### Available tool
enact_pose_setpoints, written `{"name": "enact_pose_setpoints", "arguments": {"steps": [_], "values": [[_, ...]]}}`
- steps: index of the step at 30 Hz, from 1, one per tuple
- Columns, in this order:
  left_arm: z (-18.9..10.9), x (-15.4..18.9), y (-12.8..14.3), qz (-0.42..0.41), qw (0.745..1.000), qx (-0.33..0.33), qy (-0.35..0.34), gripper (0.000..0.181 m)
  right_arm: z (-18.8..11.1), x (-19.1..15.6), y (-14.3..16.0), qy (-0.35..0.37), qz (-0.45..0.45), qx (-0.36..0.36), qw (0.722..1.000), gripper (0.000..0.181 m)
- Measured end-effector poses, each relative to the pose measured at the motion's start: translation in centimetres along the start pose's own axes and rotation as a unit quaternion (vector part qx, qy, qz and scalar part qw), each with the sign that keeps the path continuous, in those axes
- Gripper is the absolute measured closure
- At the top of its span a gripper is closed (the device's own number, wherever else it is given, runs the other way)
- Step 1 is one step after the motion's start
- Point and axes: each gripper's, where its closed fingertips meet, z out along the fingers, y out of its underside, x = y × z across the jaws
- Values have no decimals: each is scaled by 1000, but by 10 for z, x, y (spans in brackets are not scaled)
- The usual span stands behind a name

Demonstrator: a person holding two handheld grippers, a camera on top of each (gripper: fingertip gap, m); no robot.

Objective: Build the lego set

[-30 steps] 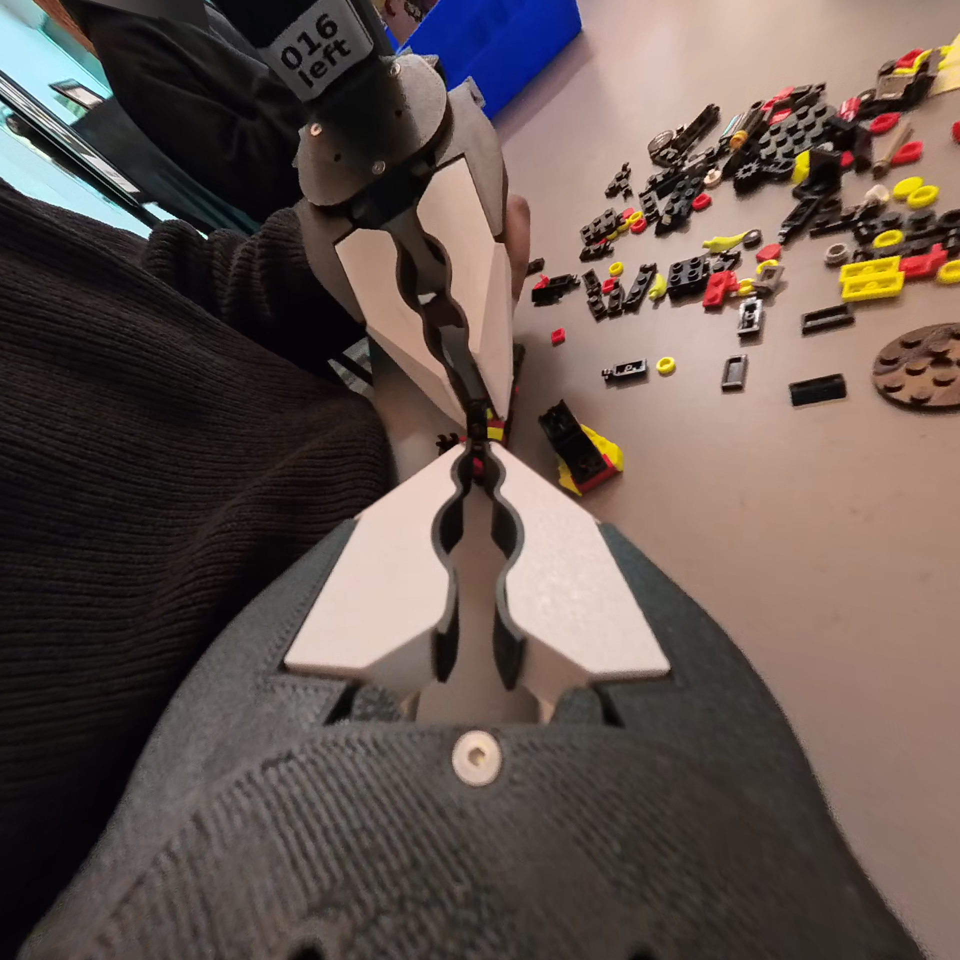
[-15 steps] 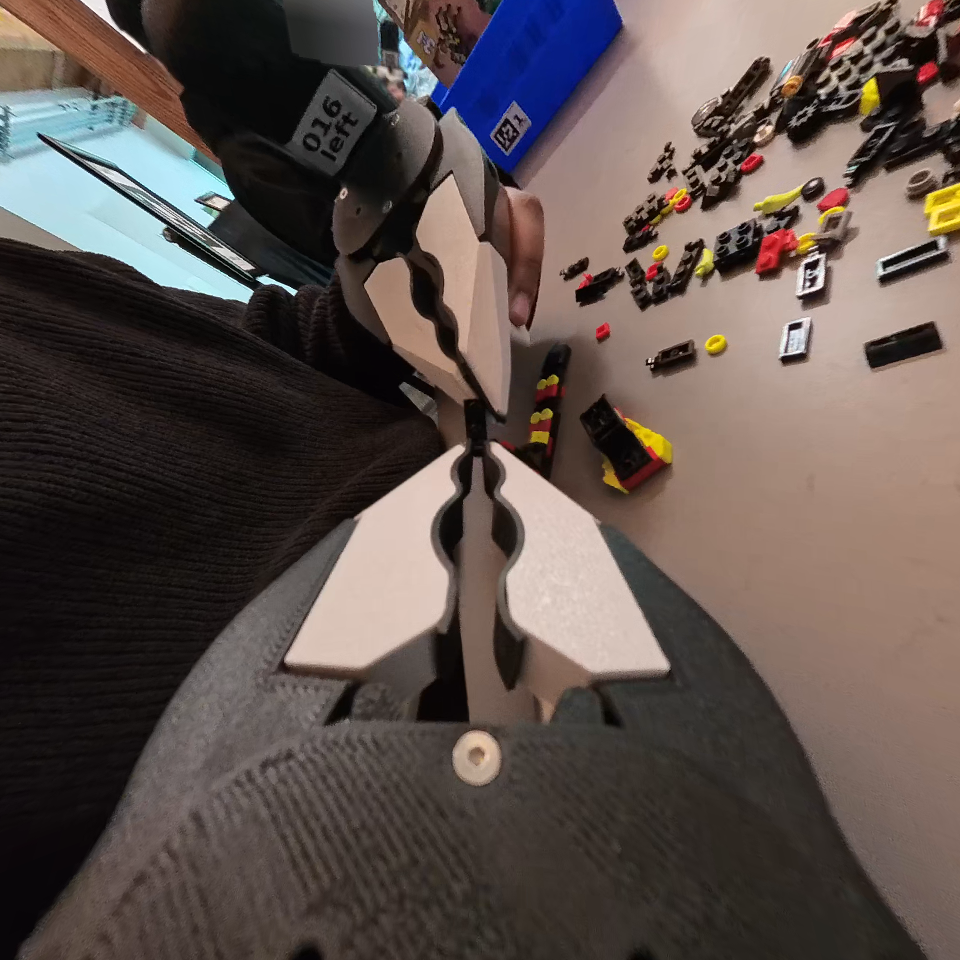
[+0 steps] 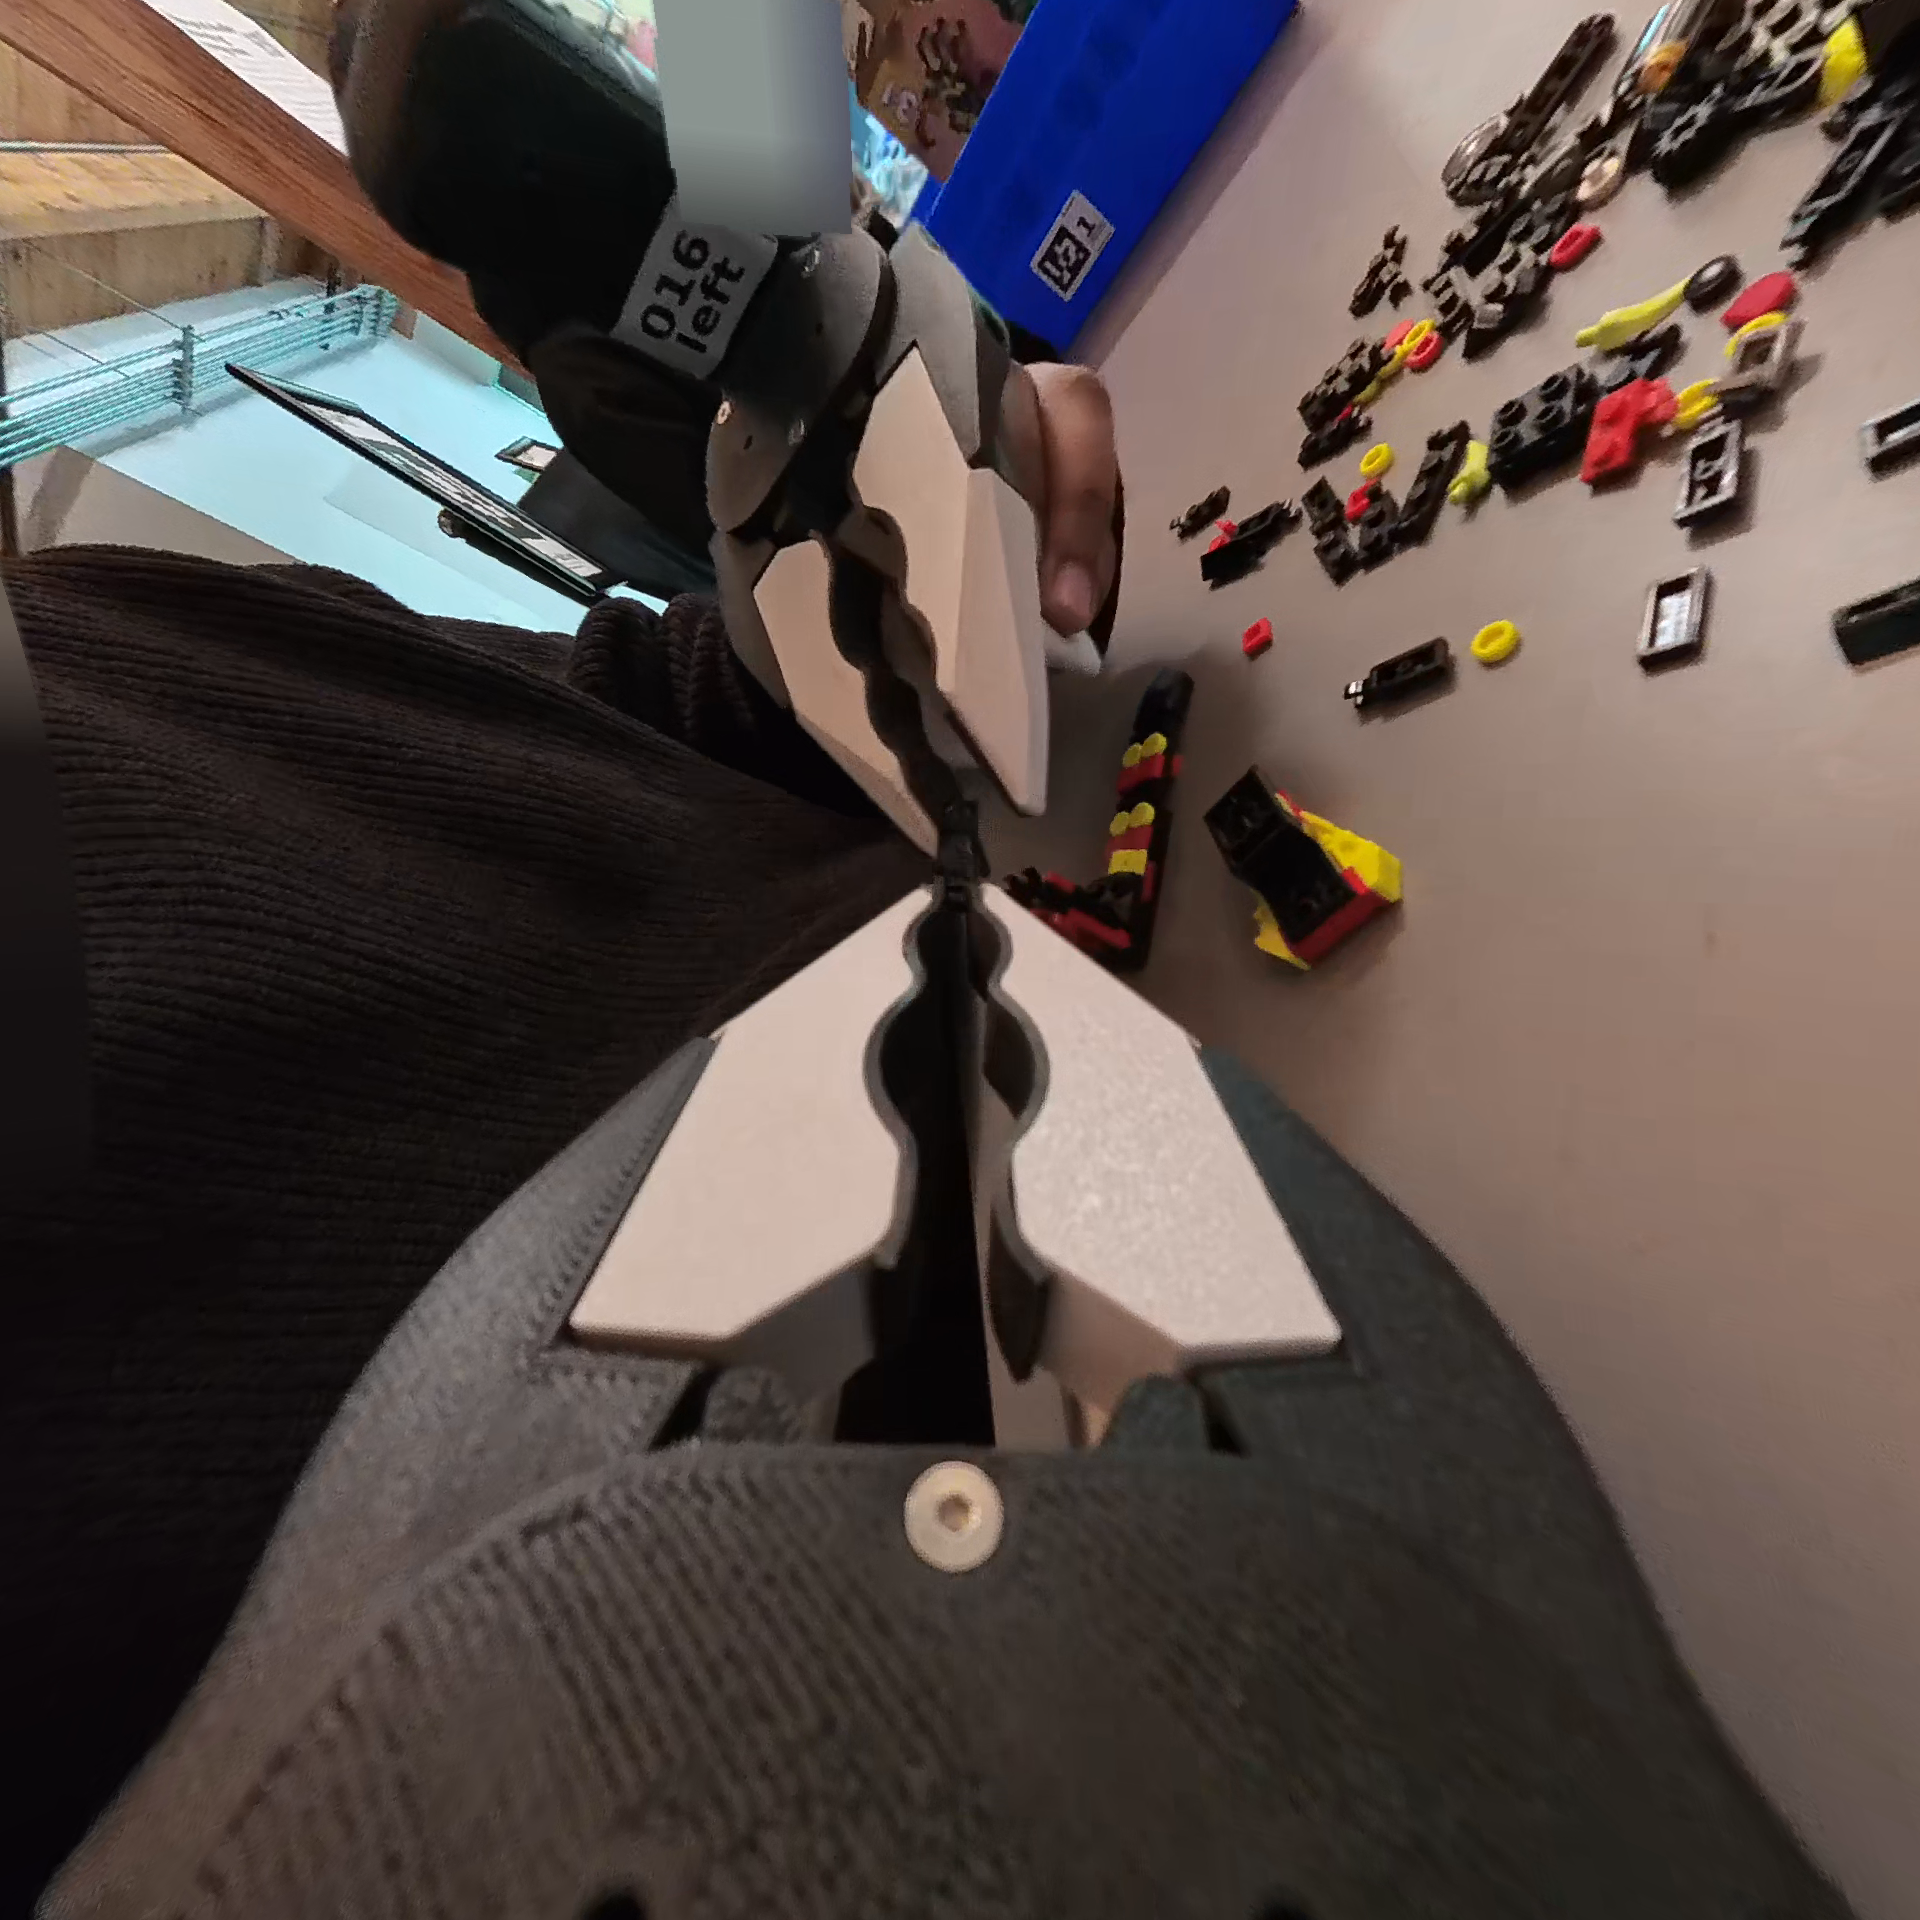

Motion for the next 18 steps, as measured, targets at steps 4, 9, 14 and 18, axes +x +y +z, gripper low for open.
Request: {"name": "enact_pose_setpoints", "arguments": {"steps": [4, 9, 14, 18], "values": [[0, 7, -1, 2, 1000, 0, 19, 174, 1, 1, 3, -7, 20, -6, 1000, 181], [-2, 5, -3, -25, 999, 6, 28, 177, -2, 0, -3, -3, -5, 7, 1000, 179], [-6, -7, -6, -200, 977, 25, 70, 178, -15, 2, -29, 99, -169, 46, 980, 169], [-14, -15, -19, -424, 883, 98, 174, 178, -21, 4, -33, 272, -452, -18, 849, 158]]}}
